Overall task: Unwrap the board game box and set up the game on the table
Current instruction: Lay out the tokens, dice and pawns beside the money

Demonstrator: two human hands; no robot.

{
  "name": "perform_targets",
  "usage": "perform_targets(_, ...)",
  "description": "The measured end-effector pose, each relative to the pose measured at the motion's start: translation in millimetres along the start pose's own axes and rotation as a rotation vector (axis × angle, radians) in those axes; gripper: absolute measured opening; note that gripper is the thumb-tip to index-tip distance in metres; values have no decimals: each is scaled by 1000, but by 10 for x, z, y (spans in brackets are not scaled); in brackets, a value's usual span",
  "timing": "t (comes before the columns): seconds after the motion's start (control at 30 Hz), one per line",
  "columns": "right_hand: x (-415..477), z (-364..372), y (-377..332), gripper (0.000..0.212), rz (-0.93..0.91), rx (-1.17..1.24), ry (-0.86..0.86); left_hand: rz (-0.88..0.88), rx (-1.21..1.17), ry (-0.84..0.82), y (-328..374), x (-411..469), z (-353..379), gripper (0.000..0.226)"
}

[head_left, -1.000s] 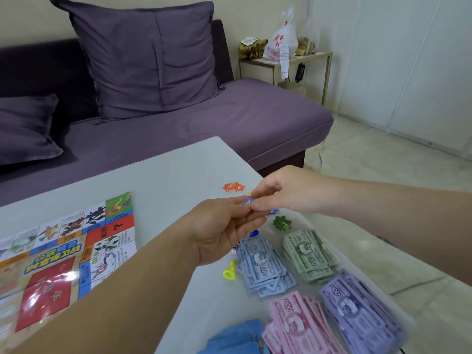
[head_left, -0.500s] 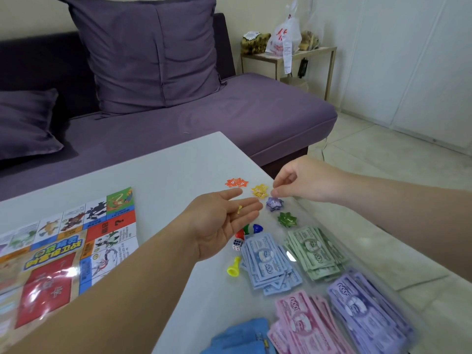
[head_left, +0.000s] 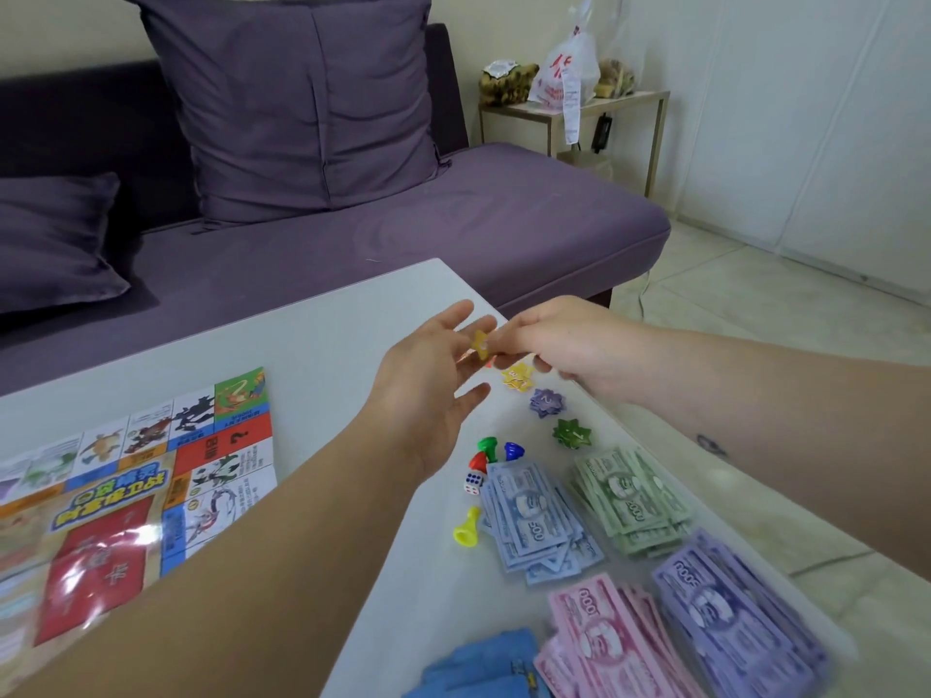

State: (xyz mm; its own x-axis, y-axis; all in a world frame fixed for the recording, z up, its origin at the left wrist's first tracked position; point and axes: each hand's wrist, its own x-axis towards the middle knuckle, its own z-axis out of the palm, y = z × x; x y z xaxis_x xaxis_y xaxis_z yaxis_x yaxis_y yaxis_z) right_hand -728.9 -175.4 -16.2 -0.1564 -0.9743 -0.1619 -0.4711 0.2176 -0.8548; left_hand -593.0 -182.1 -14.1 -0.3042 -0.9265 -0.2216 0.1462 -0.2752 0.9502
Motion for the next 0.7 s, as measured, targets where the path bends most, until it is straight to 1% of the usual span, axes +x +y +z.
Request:
perform_targets(0.1, 77, -102, 35, 21, -43, -222, 95, 112, 187, 52, -30, -32, -13, 43)
perform_targets(0.17, 128, -87, 74, 28, -17, -297, 91, 151, 236, 89, -40, -43, -34, 41)
perform_targets(0.23, 176, -45, 108, 29, 10, -378, 79, 158, 249, 123, -32, -37, -59, 41)
perform_targets(0.33, 239, -54, 152, 23, 7, -471, 125, 145, 301, 133, -31, -31, -111, 39)
perform_targets(0.4, 219, -72, 127, 13, -71, -450, 166, 138, 378, 106, -48, -35, -168, 37)
perform_targets(0.43, 176, -73, 90, 10, -120, -422, 159, 132, 441, 89, -59, -40, -203, 36)
perform_targets(0.47, 121, -67, 48, 8, -164, -421, 122, 126, 523, 68, -69, -49, -245, 36)
perform_targets(0.53, -17, -35, -40, 10, -218, -513, -16, 111, 704, 10, -81, -89, -331, 35)
perform_targets(0.6, -137, 16, -111, 13, -198, -638, -166, 90, 889, -71, -71, -157, -405, 32)
perform_targets(0.63, -184, 40, -134, 14, -171, -676, -213, 77, 985, -115, -58, -200, -433, 33)
perform_targets(0.7, -234, 78, -160, 21, -134, -709, -239, 34, 1145, -209, -28, -290, -460, 41)
